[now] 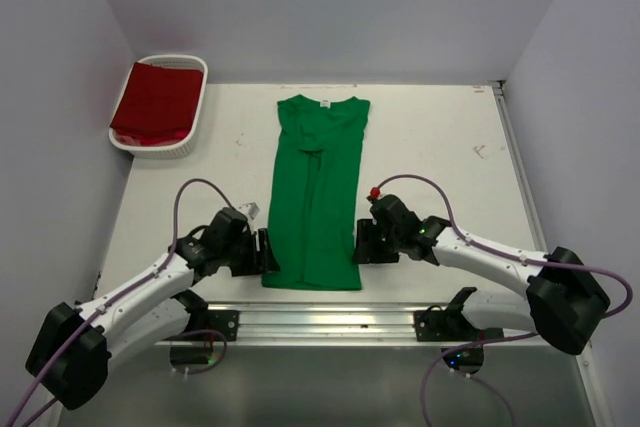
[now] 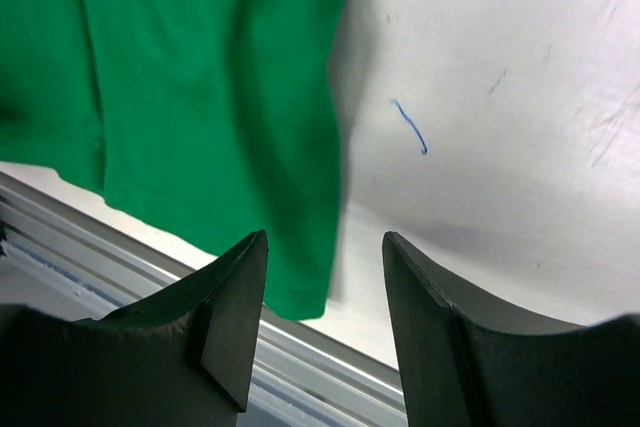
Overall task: Fold and stack the t-shirts
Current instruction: Grab the bottom of the folded rectangular tshirt with both arms
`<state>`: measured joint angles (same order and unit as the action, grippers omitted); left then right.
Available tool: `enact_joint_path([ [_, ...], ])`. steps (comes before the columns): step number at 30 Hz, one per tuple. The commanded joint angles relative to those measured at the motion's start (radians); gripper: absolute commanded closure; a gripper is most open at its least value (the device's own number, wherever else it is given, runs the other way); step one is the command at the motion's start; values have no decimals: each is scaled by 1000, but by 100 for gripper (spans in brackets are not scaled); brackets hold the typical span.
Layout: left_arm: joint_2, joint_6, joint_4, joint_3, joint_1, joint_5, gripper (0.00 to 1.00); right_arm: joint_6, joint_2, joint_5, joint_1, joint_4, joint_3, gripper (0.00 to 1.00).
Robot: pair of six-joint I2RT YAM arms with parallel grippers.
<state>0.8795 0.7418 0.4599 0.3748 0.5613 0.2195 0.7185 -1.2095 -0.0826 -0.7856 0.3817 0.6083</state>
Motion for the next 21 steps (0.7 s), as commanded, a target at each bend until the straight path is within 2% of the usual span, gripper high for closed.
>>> enact_joint_path([
  [1, 15, 54, 57, -16, 37, -15, 37, 67, 13, -54, -20, -52, -42, 46],
  [5, 35, 77, 48, -25, 64, -34, 38, 99, 2, -86, -27, -99, -87, 46],
  [12, 122, 100, -62, -82, 94, -29, 41, 165, 2, -131, -52, -167, -145, 46],
  [14, 137, 108, -81, -82, 112, -43, 51, 183, 1, -131, -60, -182, -159, 46],
  [15, 153, 111, -92, -80, 117, -48, 63, 188, -2, -132, -67, -190, -162, 46],
  [17, 174, 113, -87, -68, 130, -61, 76, 197, -12, -132, -73, -208, -170, 46],
  [18, 179, 113, -87, -65, 135, -65, 89, 200, -16, -131, -81, -214, -170, 46],
  [19, 182, 113, -84, -62, 141, -66, 96, 200, -21, -131, -84, -219, -171, 46],
  [21, 184, 114, -76, -59, 146, -68, 100, 203, -28, -131, -89, -219, -171, 47],
])
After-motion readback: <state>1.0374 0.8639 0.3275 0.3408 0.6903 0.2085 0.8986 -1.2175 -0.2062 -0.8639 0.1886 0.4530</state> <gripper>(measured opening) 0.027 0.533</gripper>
